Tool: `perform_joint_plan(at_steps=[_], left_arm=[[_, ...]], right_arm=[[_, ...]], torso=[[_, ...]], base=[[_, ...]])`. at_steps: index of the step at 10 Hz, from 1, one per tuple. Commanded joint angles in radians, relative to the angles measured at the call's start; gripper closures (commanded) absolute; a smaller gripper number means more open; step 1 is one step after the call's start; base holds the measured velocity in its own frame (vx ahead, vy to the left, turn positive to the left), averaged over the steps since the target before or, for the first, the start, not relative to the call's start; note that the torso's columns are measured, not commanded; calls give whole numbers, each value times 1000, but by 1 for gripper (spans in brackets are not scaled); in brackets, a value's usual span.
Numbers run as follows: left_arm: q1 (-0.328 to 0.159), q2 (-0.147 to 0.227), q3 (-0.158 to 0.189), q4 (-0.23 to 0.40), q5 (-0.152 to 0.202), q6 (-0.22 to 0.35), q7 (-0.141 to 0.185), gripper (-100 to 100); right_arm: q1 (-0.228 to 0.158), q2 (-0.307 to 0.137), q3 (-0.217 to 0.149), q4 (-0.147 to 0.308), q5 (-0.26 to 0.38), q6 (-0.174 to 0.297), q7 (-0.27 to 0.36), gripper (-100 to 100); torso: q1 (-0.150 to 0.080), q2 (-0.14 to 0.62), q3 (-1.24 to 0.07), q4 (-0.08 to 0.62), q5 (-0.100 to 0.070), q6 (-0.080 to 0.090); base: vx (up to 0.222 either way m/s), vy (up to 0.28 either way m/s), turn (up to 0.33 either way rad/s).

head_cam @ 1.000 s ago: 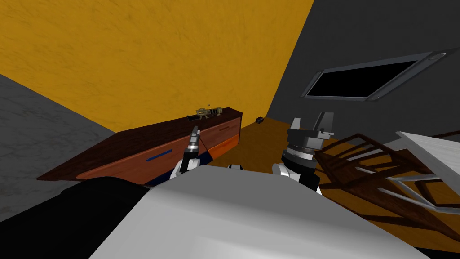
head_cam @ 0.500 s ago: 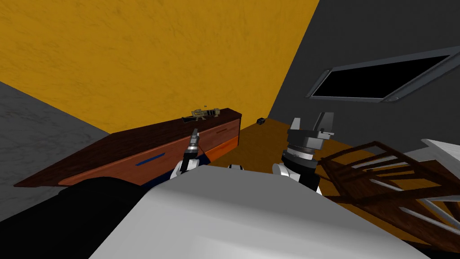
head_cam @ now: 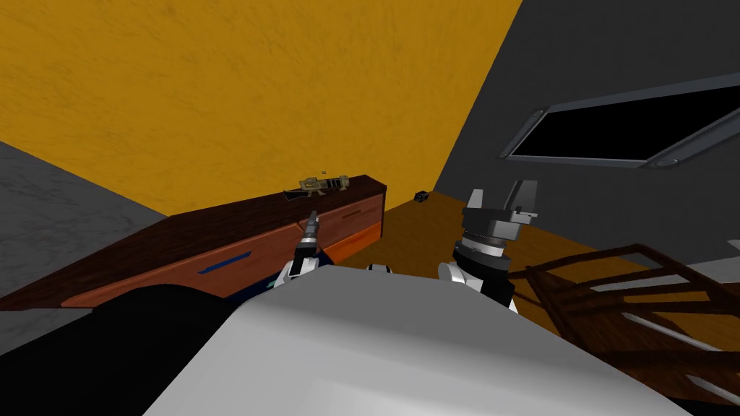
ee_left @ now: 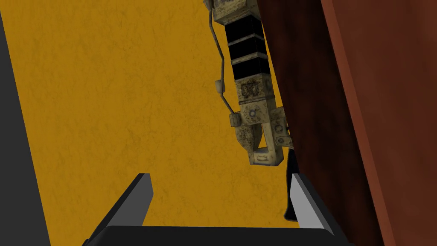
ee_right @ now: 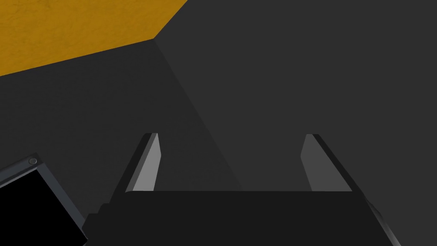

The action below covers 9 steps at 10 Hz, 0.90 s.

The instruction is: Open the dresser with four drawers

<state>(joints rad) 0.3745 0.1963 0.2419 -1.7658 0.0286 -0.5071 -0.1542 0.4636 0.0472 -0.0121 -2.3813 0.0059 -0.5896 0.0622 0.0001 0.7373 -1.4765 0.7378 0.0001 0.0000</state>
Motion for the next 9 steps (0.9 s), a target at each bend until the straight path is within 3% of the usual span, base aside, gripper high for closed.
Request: perform_joint_plan(at_steps=[1, 5, 9], left_arm=[[-16, -3, 22, 71, 6, -3, -1, -100], [-38, -25, 57, 177, 14, -5, -4, -100], [-59, -71, 90, 281, 22, -6, -8, -100]], right_arm=[[0, 0, 0, 0, 0, 0, 0, 0], [0, 0, 0, 0, 0, 0, 0, 0], [0, 0, 0, 0, 0, 0, 0, 0]], torso=[[-1, -1, 0, 0, 0, 0], [-1, 1, 1, 0, 0, 0], [1, 0, 0, 0, 0, 0]], base=[[154, -126, 70], [135, -121, 71], [155, -137, 67]])
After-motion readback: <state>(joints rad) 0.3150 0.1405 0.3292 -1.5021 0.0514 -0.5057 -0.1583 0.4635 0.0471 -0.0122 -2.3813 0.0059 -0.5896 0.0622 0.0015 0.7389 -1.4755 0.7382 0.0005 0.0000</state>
